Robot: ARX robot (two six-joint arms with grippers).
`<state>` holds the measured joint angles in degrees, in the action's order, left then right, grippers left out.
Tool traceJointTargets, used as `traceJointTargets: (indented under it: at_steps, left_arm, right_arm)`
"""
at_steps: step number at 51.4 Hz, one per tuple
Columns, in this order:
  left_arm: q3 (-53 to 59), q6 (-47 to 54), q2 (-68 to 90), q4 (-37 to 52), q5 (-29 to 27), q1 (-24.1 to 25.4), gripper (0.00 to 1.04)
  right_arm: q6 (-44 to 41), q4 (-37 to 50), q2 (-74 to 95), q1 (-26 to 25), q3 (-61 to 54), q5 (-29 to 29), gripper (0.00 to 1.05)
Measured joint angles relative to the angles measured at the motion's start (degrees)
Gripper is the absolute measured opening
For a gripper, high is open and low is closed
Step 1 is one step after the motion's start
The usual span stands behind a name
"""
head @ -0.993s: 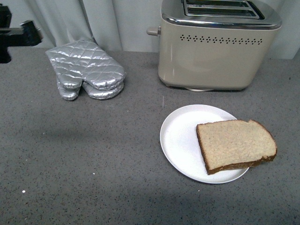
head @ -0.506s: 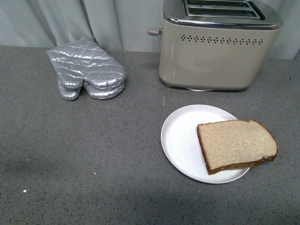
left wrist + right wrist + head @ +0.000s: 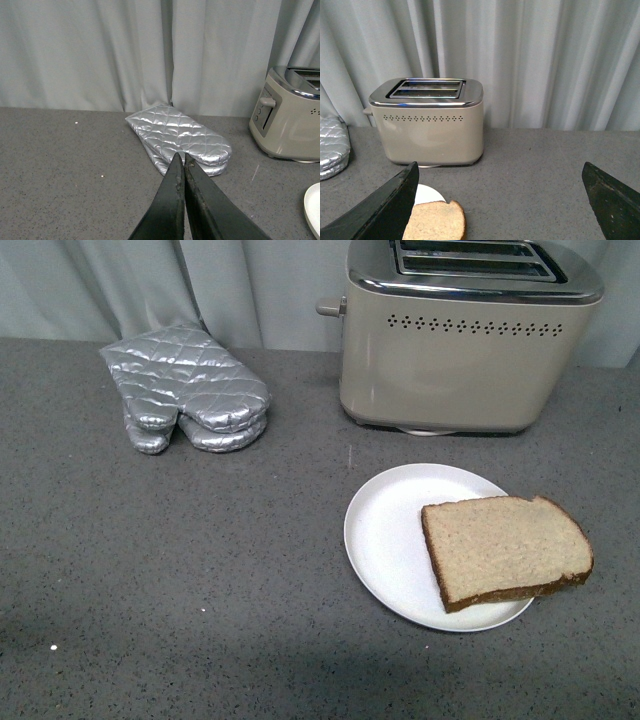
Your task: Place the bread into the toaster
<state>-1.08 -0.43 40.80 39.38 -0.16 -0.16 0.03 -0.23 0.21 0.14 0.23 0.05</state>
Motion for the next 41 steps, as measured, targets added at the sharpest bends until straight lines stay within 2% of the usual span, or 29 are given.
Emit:
traceJointTargets:
  at_steps: [25,41]
  left_arm:
    - [0.1,0.0,-19.2,-17.6,0.0,0.0,0.04]
    - [0.1,0.0,-25.5,-23.8,0.0,0.0,0.04]
  right_arm:
    - [0.0,0.0,0.0,0.0,0.0,0.0,0.95]
    - [0.0,0.0,0.0,0.0,0.0,0.0,0.95]
